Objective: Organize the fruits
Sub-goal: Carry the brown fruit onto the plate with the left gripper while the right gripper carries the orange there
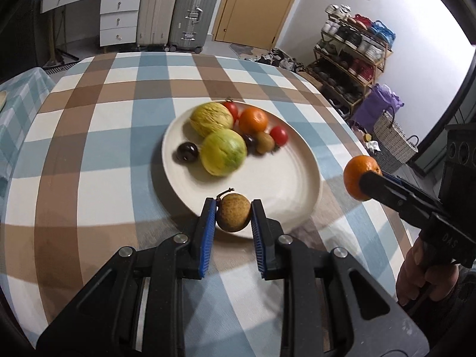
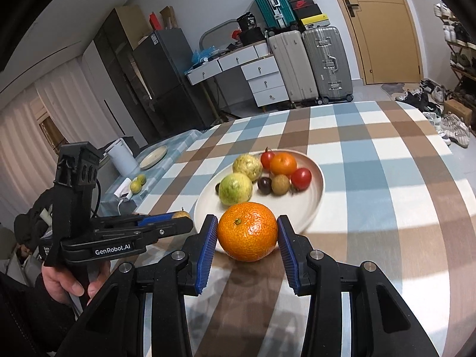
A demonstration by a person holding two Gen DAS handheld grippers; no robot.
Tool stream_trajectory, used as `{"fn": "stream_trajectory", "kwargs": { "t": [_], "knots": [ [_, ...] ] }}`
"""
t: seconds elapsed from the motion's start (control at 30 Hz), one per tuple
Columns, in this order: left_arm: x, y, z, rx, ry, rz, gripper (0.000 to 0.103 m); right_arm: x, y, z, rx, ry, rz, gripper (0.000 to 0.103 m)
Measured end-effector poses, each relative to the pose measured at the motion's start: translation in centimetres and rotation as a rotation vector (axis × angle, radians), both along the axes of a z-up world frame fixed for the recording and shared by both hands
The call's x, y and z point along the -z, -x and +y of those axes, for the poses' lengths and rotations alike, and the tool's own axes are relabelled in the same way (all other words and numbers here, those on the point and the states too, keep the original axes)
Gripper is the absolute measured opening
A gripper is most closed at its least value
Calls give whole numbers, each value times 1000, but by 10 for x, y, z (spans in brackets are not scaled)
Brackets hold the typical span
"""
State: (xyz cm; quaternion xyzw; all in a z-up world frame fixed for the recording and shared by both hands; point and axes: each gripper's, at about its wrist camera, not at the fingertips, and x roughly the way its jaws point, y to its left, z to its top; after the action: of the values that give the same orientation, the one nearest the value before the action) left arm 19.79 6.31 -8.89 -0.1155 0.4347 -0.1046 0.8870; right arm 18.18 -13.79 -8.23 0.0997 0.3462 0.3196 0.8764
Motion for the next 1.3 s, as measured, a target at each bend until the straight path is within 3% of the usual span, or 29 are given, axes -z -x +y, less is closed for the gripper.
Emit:
{"fn": "stream_trajectory", "kwargs": {
  "t": [0.6,0.97,1.3],
  "knots": [
    [27,-48,31,12,61,-2,21,31,-86,46,-38,46,89,41],
    [35,-56,33,14,101,5,21,48,-98,56,-43,74,131,42],
    [38,-62,29,-4,91,21,21,53,-102,57,-27,73,145,42]
  ]
}}
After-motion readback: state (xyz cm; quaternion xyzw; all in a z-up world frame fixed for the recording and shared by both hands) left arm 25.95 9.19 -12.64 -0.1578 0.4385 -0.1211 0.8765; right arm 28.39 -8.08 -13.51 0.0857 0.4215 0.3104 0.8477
